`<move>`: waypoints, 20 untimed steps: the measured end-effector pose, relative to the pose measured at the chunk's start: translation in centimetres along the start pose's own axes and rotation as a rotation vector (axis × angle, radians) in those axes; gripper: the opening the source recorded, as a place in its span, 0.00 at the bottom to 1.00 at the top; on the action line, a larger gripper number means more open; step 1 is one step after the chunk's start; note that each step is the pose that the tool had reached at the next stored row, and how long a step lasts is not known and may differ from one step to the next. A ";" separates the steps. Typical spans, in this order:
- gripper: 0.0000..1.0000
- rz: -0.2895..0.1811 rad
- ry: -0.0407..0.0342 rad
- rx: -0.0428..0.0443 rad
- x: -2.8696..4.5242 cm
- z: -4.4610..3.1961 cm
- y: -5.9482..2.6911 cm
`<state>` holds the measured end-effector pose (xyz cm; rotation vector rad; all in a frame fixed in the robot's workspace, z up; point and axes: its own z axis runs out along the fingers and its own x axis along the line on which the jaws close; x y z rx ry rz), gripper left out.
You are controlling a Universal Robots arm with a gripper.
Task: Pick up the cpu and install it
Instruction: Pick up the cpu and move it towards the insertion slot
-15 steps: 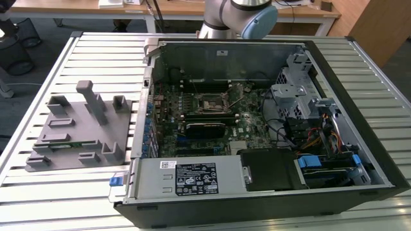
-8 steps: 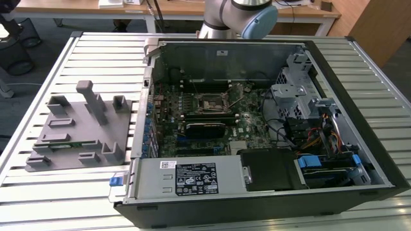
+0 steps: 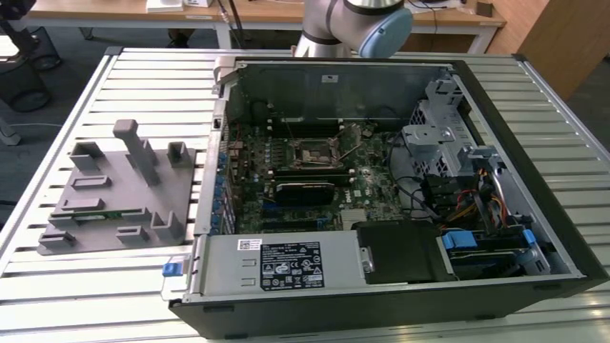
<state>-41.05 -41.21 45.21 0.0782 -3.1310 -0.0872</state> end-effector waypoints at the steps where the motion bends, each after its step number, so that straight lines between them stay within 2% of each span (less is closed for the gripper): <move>1: 0.54 0.000 0.0000 -0.0001 -0.07 0.00 0.00; 13: 0.54 0.000 0.0000 -0.0001 -0.93 0.00 -0.05; 20: 0.54 0.000 0.0001 -0.0001 -1.98 0.01 -0.09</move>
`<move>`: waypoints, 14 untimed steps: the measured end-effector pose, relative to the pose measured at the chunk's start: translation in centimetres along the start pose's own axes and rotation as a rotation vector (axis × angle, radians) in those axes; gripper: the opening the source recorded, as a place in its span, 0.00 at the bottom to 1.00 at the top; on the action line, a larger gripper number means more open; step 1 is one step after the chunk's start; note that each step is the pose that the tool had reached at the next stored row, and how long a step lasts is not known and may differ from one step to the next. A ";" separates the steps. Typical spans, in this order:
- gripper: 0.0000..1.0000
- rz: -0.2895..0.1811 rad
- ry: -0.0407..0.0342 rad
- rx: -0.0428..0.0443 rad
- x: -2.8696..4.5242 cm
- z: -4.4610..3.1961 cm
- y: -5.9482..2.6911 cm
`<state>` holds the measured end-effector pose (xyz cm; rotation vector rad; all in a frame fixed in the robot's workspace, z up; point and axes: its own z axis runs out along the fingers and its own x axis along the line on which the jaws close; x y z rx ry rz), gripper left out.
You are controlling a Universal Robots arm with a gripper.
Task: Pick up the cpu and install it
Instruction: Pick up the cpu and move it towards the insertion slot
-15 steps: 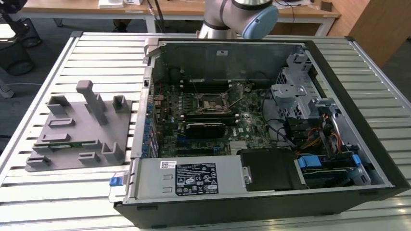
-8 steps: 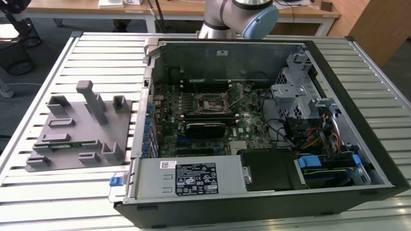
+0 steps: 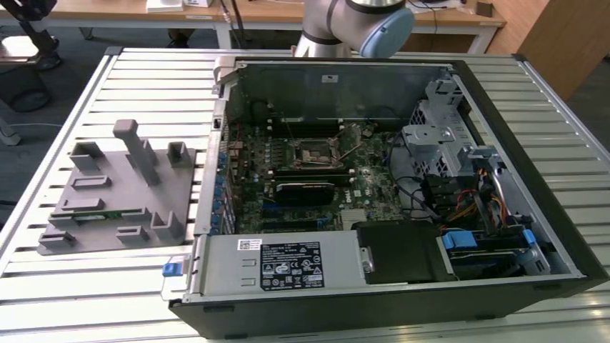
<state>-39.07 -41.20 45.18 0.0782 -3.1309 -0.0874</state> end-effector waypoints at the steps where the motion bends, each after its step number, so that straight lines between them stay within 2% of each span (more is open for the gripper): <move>1: 0.54 0.000 -0.0001 -0.0001 -0.13 0.03 0.00; 9: 0.54 0.000 -0.0001 -0.0001 -1.71 0.42 0.02; 14: 0.54 0.000 0.0000 -0.0001 -2.23 0.48 0.06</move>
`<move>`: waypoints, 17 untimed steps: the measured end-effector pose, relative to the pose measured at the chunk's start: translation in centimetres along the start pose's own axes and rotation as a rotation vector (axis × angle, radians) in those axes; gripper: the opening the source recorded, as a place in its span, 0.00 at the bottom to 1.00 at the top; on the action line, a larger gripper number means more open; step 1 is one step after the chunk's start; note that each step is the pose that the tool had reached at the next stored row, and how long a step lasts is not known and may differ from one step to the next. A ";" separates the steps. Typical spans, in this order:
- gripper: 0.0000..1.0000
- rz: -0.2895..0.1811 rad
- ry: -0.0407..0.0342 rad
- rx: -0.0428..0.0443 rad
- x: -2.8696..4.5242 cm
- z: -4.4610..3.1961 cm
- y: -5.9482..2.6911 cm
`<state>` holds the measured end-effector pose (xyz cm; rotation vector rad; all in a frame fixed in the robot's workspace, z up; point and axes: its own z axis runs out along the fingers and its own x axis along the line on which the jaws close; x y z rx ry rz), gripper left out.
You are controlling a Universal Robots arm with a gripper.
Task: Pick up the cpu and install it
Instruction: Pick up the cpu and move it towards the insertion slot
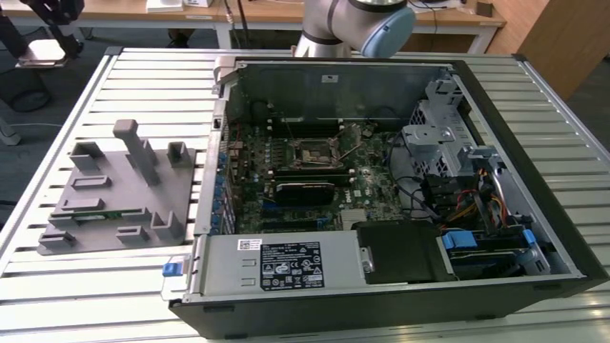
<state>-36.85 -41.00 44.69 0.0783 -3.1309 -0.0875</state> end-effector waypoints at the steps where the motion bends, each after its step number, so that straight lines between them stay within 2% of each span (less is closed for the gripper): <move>1: 0.54 0.000 -0.0001 -0.0001 -0.10 0.01 0.00; 17: 0.54 0.000 -0.0001 -0.0001 -1.99 0.17 -0.07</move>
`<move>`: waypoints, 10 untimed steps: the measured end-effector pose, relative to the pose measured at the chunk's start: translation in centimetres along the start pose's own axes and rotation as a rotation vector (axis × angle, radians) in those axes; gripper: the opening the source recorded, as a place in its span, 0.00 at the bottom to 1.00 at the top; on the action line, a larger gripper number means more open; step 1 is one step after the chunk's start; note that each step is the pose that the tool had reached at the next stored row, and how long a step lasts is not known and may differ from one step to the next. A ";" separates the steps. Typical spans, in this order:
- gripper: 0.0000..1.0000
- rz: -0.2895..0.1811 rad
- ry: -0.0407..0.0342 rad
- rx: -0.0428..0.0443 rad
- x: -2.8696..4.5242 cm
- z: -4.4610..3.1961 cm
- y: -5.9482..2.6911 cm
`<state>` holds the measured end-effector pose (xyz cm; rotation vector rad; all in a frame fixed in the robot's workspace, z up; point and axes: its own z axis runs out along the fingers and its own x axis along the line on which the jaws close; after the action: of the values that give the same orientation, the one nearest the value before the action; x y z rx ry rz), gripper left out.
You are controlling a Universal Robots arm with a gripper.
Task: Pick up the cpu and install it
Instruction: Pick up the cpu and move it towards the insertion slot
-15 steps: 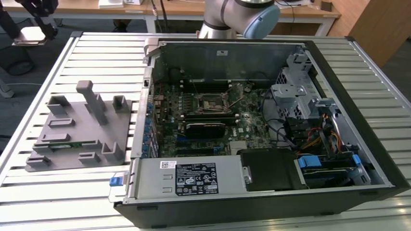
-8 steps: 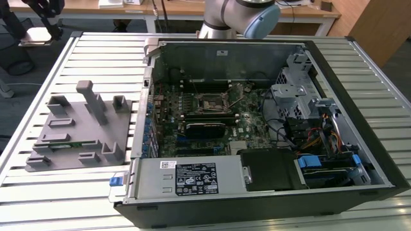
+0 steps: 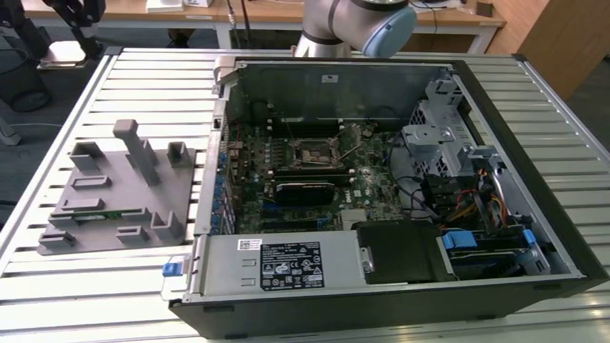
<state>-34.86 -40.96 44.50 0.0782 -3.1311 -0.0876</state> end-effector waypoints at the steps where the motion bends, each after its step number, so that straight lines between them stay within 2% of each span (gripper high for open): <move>1: 0.54 0.000 0.0000 0.0000 -0.13 0.01 -0.01; 10: 0.54 0.000 0.0000 -0.0001 -1.72 0.06 -0.08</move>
<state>-33.14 -40.94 44.43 0.0782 -3.1310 -0.0877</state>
